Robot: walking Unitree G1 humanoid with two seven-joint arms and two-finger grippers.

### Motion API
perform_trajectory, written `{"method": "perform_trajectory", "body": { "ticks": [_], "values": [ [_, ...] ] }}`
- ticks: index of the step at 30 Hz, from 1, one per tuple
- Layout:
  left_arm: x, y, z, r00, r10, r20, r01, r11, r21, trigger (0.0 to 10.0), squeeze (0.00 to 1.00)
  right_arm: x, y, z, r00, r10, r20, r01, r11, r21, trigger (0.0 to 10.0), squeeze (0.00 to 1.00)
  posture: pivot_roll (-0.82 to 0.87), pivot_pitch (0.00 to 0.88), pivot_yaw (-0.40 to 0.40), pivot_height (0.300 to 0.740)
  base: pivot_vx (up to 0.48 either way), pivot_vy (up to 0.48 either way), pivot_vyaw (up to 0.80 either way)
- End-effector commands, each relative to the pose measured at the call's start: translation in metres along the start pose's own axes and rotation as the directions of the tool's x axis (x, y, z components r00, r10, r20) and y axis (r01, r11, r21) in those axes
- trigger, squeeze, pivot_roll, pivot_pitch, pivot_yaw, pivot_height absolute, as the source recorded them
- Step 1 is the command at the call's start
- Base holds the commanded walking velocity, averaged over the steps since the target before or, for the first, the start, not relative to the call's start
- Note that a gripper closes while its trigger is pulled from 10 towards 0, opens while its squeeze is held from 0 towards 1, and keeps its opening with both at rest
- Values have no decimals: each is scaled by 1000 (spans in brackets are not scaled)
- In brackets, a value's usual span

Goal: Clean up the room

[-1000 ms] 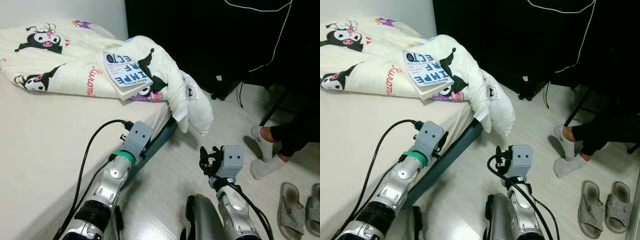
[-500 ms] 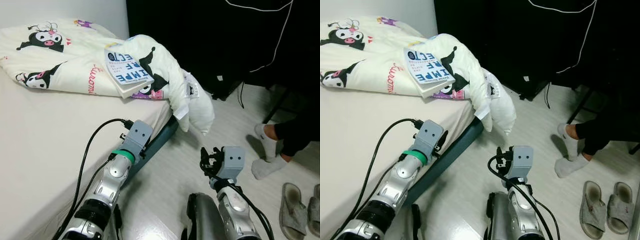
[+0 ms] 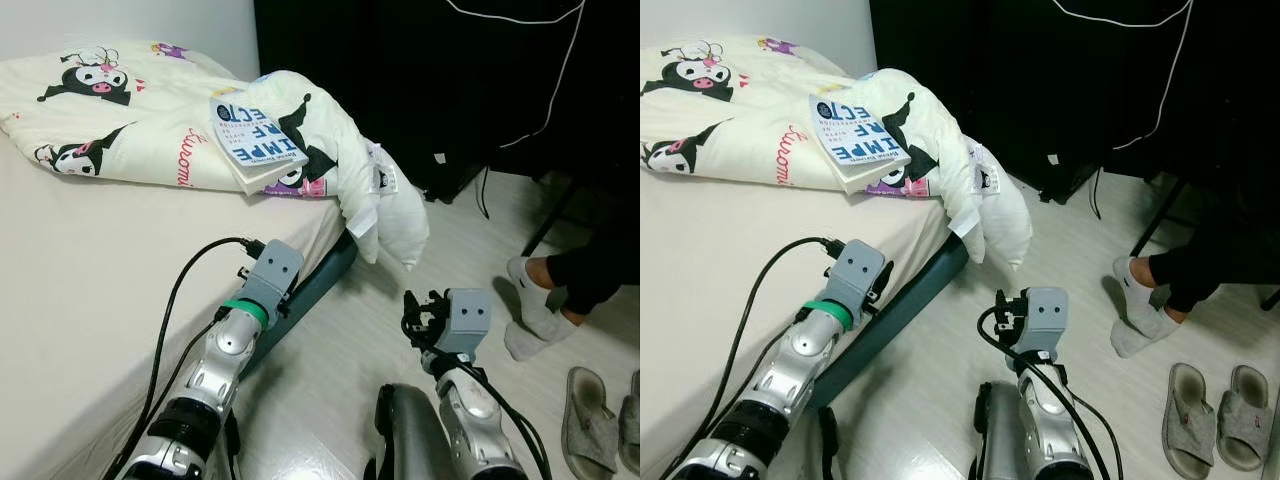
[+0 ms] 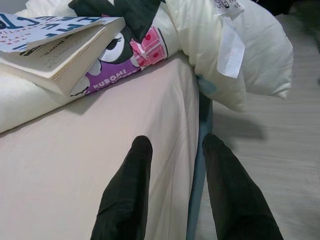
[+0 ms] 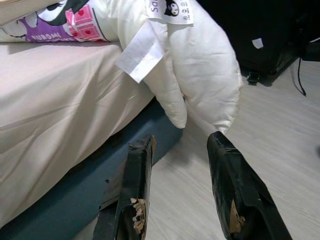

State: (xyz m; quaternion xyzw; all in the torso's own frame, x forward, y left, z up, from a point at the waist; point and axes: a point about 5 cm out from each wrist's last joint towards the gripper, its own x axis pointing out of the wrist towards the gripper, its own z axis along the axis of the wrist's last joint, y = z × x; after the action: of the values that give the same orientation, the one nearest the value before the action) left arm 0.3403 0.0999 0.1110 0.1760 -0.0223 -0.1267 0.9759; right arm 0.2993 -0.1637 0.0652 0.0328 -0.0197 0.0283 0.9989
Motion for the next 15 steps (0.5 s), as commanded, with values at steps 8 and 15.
{"method": "perform_trajectory", "body": {
  "ticks": [8,15],
  "values": [
    [-1,-6,-6,999,-14,-29,14,1000,-7,10000,0,-5,-3,-8,999,-10,-33,10,1000,11,10000,0,27,87,40,614,0,0,0],
    [-3,-7,-7,999,-23,-31,23,1000,-6,10000,0,-5,-3,-8,999,-9,-33,9,1000,13,10000,0,27,88,44,629,0,0,0]
  ]
}}
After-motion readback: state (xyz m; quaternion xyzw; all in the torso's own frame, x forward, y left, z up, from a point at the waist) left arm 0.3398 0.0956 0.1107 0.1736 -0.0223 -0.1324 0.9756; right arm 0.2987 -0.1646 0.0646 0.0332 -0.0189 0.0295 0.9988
